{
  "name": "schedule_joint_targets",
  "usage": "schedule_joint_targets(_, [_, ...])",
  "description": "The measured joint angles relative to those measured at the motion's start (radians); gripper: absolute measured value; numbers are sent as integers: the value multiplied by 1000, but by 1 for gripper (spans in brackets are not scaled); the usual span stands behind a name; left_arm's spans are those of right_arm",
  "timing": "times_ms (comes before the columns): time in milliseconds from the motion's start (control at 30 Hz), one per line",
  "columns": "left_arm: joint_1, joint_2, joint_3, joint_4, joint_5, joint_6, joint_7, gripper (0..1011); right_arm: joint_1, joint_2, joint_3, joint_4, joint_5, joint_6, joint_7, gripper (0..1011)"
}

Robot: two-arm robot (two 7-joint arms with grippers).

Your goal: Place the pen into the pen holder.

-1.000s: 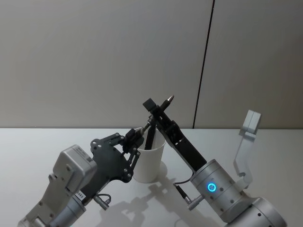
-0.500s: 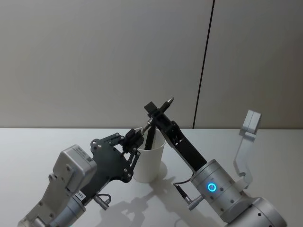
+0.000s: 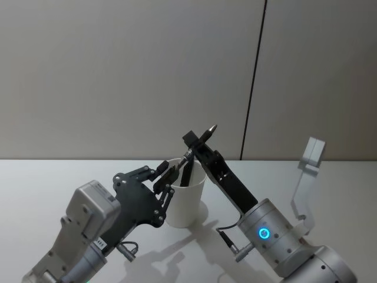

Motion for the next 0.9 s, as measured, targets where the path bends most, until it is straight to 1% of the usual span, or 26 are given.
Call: schedule_joint_targets(900, [0,0,0,0,0,0,0,192,0,0,0,0,0,0,1,154])
